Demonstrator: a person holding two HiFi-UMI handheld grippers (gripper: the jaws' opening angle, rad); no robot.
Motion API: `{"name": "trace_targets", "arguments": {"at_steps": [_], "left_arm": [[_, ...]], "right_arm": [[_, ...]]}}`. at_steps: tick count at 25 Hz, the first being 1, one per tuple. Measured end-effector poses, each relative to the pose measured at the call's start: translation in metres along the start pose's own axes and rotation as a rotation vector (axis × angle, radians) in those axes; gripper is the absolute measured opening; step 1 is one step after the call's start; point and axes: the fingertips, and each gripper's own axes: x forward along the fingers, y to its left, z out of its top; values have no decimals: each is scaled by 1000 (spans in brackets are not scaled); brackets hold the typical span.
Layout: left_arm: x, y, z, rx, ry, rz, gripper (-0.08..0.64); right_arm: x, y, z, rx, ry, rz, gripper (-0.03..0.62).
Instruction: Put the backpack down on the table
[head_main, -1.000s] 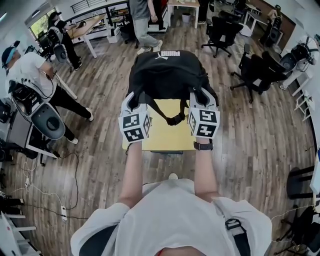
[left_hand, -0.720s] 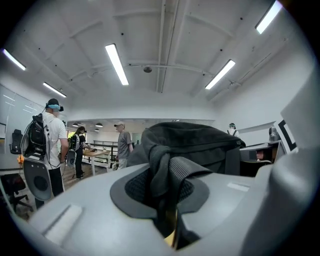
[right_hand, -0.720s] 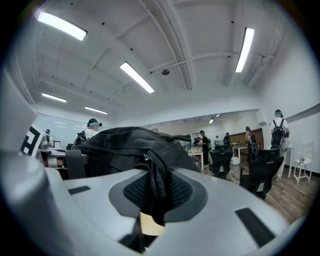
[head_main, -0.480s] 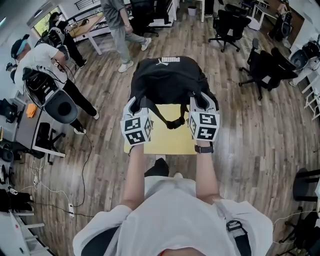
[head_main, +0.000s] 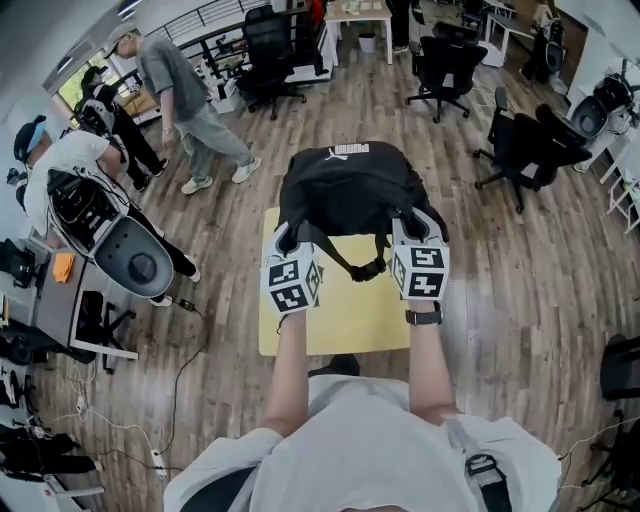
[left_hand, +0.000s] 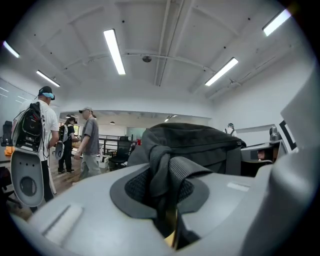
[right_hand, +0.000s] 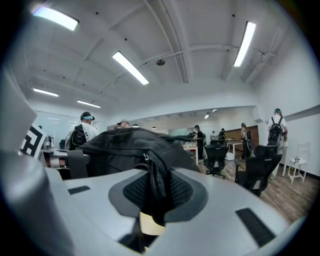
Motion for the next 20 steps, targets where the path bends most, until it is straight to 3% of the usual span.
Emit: {"name": "trace_targets", "arguments": {"at_steps": [7,20], "left_arm": [[48,27,3,-20,15,0,54],[106,94,-50,-83,135,39,54]], "right_arm": [[52,1,4,-14,30,5,52],[139,30,-44,-16,166,54,57]]}}
